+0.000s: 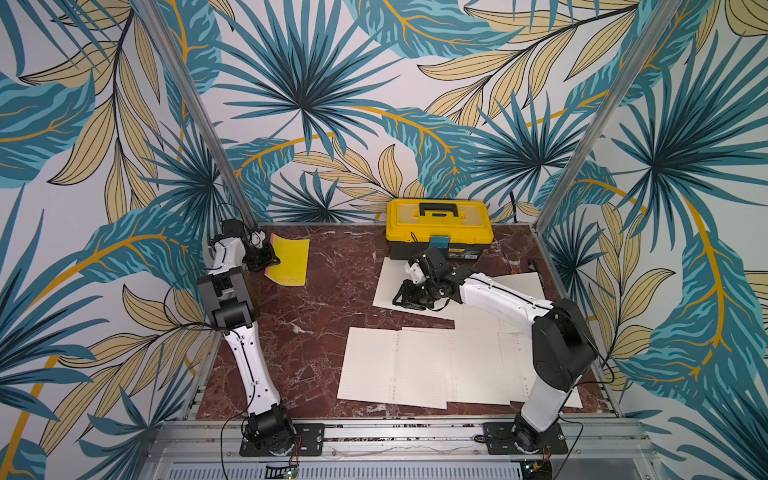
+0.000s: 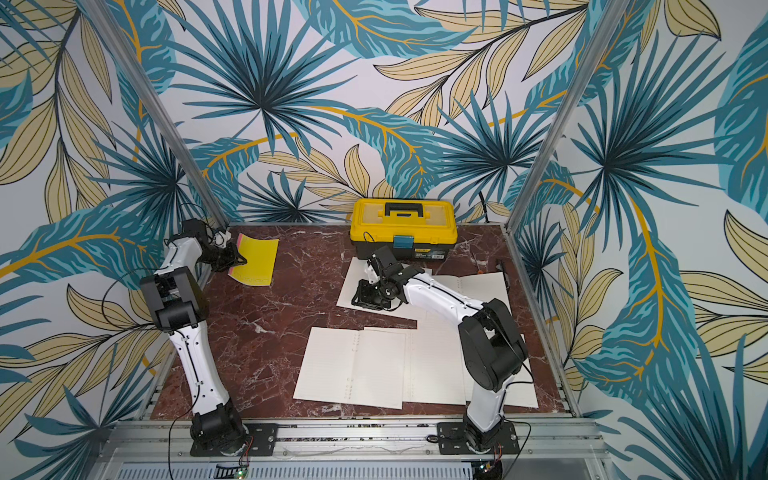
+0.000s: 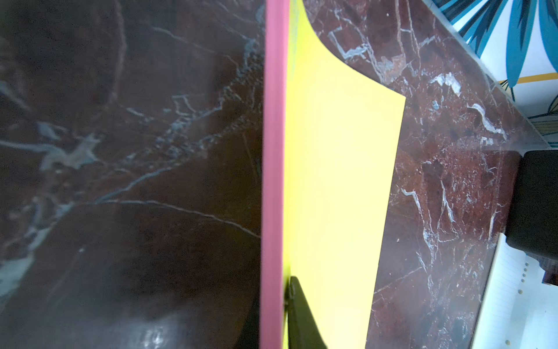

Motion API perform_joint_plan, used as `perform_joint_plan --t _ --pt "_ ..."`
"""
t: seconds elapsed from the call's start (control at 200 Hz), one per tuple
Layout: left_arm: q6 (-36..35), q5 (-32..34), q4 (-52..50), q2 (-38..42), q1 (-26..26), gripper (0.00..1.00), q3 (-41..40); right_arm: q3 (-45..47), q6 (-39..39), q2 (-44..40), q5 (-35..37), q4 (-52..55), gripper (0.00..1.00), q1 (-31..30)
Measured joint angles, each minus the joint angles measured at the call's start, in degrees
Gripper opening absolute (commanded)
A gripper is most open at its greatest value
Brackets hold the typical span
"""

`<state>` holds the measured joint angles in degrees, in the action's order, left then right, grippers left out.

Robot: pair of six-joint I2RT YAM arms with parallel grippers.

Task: Close the notebook
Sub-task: Move the notebook to the center of the board.

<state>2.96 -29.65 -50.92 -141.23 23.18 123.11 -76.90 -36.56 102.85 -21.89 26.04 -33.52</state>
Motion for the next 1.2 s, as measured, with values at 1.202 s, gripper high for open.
perform_joint_plan --t 1.202 --pt "1.29 1.68 3.58 16.72 1.75 0.51 -8.83 3.39 -1.33 -2.75 1.95 -0.13 0.33 -0.02"
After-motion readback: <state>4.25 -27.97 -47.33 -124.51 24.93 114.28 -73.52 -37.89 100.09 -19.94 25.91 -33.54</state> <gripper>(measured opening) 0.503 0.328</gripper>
